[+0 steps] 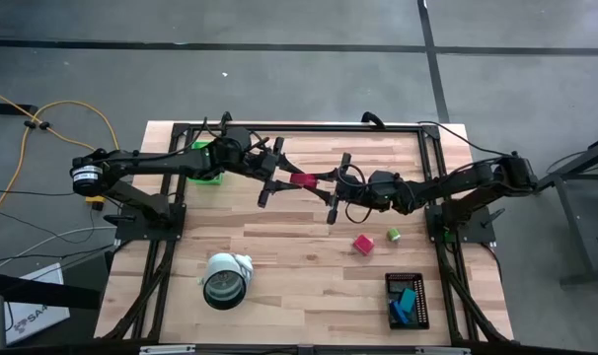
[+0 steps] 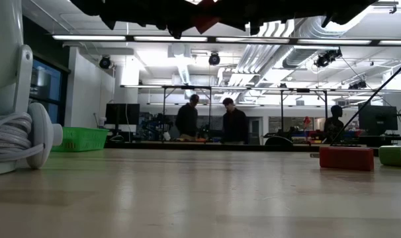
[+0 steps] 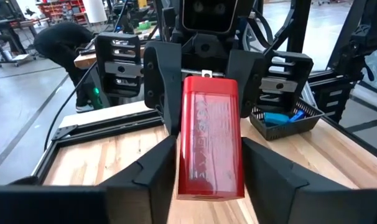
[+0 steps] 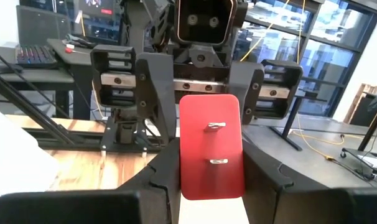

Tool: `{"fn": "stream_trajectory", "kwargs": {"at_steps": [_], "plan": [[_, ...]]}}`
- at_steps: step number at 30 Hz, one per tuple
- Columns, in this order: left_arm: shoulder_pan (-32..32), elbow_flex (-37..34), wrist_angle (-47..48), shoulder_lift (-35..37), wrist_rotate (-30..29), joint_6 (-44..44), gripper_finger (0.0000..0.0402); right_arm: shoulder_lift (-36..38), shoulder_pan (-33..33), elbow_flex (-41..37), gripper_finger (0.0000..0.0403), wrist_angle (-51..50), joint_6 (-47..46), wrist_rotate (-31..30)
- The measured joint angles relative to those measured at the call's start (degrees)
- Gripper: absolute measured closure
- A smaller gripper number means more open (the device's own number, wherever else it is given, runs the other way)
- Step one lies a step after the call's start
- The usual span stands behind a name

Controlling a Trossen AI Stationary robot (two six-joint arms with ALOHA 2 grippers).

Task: Pick & Place Office items
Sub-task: Put the top red charger adapter into the green bin

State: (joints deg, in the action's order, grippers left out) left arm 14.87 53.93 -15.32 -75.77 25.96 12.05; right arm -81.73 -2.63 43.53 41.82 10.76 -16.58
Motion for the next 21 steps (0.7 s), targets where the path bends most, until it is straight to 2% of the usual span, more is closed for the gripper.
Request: {"fn": "stream_trajectory", "kwargs": {"at_steps": [5, 14, 21], "plan": [[0.0, 0.0, 0.06, 0.0, -0.22, 0.68, 0.0285, 0.0, 0.0, -0.02, 0.0293, 0.0, -0.46, -0.03], [0.0, 0.0, 0.27, 0.0, -0.26, 0.44, 0.0287, 0.0, 0.0, -0.02, 0.0291, -0.47, -0.44, 0.28], [0.0, -0.02, 0.58, 0.0, 0.11, -0.7, 0.0287, 0.0, 0.0, -0.02, 0.0254, -1.53, 0.24, 0.52]]}}
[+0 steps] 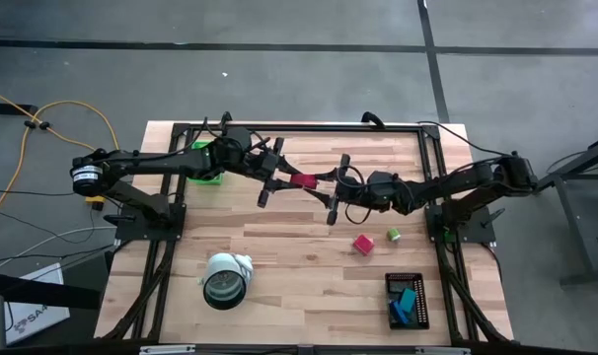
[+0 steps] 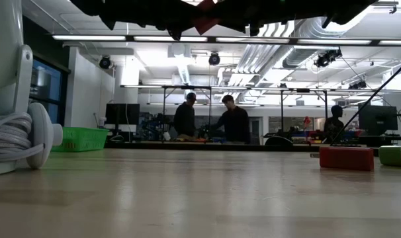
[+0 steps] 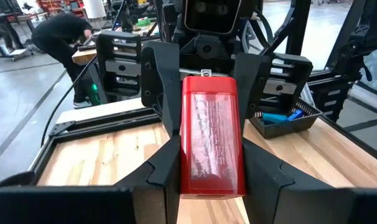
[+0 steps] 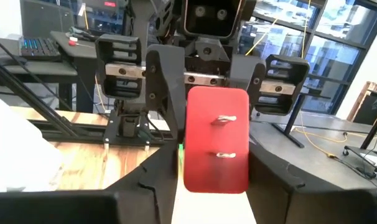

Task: Pick & Place Office items
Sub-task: Put the top red charger adapter into the green bin

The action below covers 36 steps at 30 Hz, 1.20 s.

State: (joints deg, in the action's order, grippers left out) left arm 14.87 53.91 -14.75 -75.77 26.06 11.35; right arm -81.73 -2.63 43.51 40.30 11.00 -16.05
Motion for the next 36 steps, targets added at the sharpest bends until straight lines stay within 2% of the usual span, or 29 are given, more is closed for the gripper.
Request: {"fn": "stream_trajectory", "kwargs": {"at_steps": [11, 19, 22, 29, 36], "plan": [[0.0, 0.0, -0.04, 0.0, -0.14, -0.68, 0.0287, 0.0, 0.0, 0.0, 0.0208, -1.64, 0.1, -1.53], [0.61, 0.0, 0.81, 0.0, -5.6, 0.27, 0.0287, 0.0, 0.0, 0.0, 0.0179, -8.12, -0.62, -6.15], [1.71, 0.0, 0.88, 0.0, -7.66, -3.18, 0.0287, 0.0, 0.0, 0.0, 0.0179, -10.83, -2.25, -8.05], [7.59, 0.0, 2.14, 0.02, -10.21, -11.54, 0.0287, 0.0, 0.0, 0.0, 0.0178, -15.84, -6.46, -12.5], [15.84, 0.0, 13.75, 4.21, -13.6, -13.14, 0.0287, 0.0, 0.0, 0.0, 0.0178, -18.62, -8.37, -12.52]]}}
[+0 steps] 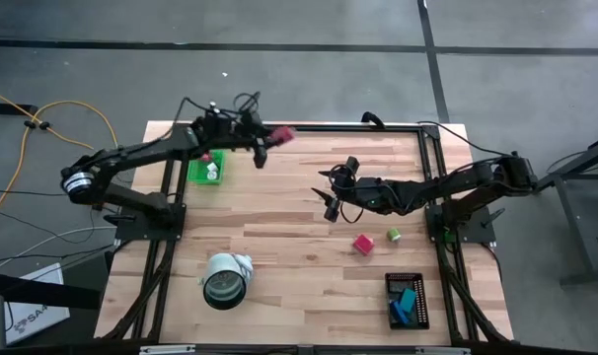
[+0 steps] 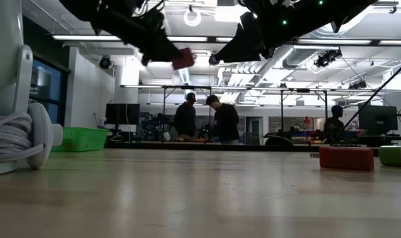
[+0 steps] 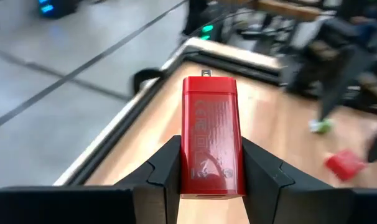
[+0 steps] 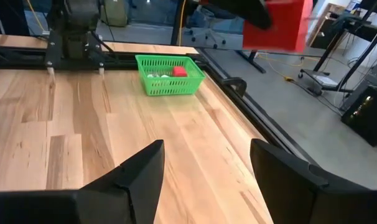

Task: Pick & Place Office items
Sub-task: Put the top red charger adapter into the green bin

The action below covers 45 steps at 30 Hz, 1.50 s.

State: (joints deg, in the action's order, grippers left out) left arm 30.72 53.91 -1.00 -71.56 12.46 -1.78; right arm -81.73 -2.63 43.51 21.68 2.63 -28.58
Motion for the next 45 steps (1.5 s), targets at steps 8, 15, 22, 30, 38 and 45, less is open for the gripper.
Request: {"fn": "stream_trajectory", "kwargs": {"at_steps": [8, 15, 22, 30, 38, 45], "plan": [[7.0, 0.0, 14.65, 7.01, -2.8, -1.53, 0.0287, 0.0, 0.0, 0.0, 0.0178, -0.53, 0.0, 0.0], [11.18, -1.32, 25.36, 9.67, -10.1, -4.84, 0.0287, 0.0, 0.0, 0.0, 0.0178, -0.64, -0.02, 0.13], [13.55, -7.12, 26.28, 10.55, -14.56, -7.3, 0.0287, 0.0, 0.0, 0.0, 0.0178, -1.74, -0.04, 0.15], [13.93, -12.8, 25.63, 10.77, -23.4, -10.73, 0.0287, 0.0, 0.0, 0.0, 0.0178, -1.85, -0.04, 0.17], [13.09, -15.74, 25.88, 10.87, -30.81, -16.04, 0.0287, 0.0, 0.0, 0.0, 0.0178, -3.03, -0.04, 0.16], [10.32, -16.99, 26.86, 12.15, -38.75, -19.51, 0.0287, 0.0, 0.0, 0.0, 0.0178, -4.09, -0.04, 0.17]]}}
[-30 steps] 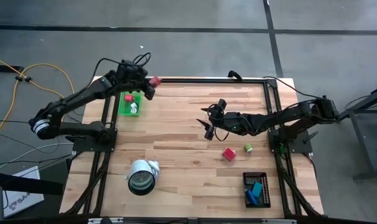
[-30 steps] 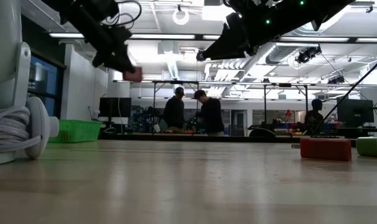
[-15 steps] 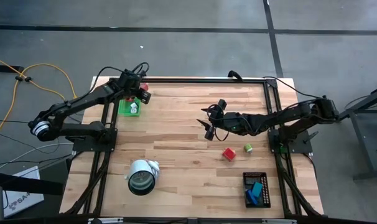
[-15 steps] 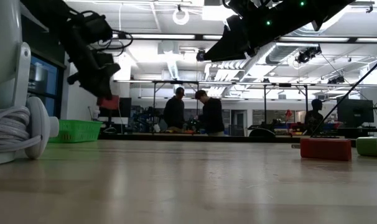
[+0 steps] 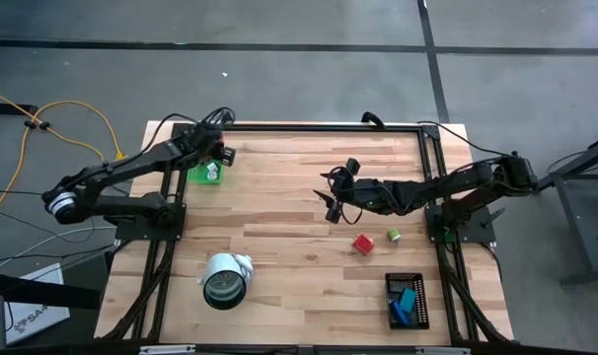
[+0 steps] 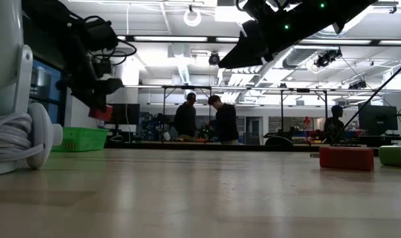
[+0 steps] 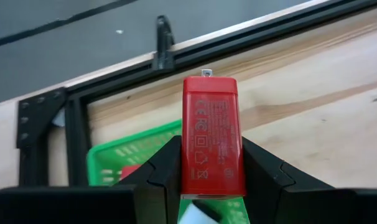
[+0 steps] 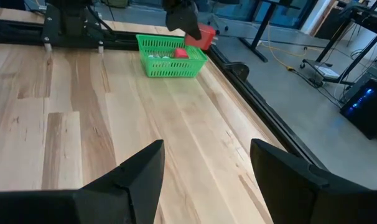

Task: Pick & Place Office items
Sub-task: Put the top red charger adapter into the green bin

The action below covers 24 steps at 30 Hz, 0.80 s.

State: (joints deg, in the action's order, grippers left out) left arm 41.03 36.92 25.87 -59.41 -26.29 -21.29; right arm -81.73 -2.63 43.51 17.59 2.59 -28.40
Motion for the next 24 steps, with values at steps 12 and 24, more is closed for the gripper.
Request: {"fn": "stream_trajectory", "kwargs": {"at_steps": [12, 24], "plan": [[-3.07, -6.48, -1.57, 0.51, -6.28, -7.15, 0.0281, 0.0, 0.0, 0.0, 0.0178, -0.29, -1.09, 0.0], [-3.58, -12.27, -11.66, 0.49, -7.12, -9.48, 0.0279, 0.0, 0.01, 0.0, 0.0178, -0.27, -1.09, 0.0]]}}
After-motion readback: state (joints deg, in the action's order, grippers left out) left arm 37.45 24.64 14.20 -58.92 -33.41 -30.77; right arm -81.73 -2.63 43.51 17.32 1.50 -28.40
